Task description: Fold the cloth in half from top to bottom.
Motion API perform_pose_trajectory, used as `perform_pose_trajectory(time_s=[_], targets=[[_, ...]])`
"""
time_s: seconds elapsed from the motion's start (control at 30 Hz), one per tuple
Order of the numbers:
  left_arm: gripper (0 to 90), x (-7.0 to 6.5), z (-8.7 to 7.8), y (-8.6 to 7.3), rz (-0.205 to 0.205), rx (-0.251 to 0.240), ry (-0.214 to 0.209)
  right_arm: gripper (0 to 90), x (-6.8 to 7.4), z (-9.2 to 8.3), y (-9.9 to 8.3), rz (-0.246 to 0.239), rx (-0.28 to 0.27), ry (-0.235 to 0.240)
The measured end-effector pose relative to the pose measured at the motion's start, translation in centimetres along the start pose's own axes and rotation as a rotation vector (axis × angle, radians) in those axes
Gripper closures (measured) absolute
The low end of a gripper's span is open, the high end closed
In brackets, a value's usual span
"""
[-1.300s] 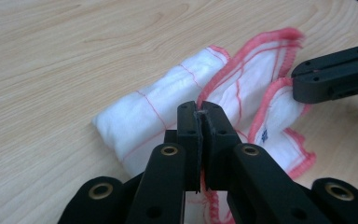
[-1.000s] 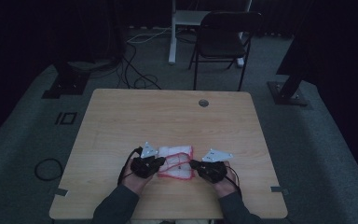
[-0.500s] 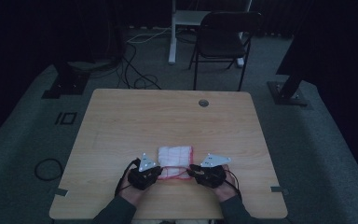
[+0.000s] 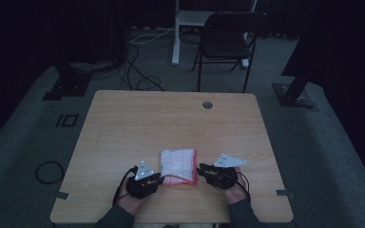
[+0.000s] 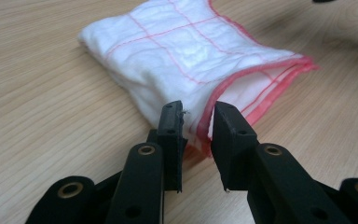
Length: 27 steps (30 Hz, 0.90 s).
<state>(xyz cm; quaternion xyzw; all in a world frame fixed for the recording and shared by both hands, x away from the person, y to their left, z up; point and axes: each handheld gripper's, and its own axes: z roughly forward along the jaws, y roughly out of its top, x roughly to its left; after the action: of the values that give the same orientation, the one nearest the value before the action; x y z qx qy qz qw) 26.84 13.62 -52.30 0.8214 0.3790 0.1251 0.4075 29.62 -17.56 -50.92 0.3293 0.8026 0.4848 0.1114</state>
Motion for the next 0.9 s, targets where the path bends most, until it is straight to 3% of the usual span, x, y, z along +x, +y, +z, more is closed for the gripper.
perform_pose_trajectory(time_s=[0.33, 0.43, 0.63, 0.9], targets=[[71.0, 1.0, -0.8, -1.0, -0.029, -0.012, 0.020, 67.7, -1.4, -0.6, -0.9, 0.060, -0.018, -0.040], [70.2, 1.8, -1.4, -1.2, -0.064, -0.034, 0.038, 67.6, -1.9, -0.7, -1.3, 0.080, -0.016, -0.050], [70.2, 2.6, -1.6, -1.2, -0.089, -0.046, 0.055, 66.1, -2.6, -0.6, -1.7, 0.100, -0.013, -0.070], [70.2, 3.5, -1.9, -1.4, -0.132, -0.065, 0.074, 67.4, -2.9, -0.4, -1.8, 0.093, -0.002, -0.074]])
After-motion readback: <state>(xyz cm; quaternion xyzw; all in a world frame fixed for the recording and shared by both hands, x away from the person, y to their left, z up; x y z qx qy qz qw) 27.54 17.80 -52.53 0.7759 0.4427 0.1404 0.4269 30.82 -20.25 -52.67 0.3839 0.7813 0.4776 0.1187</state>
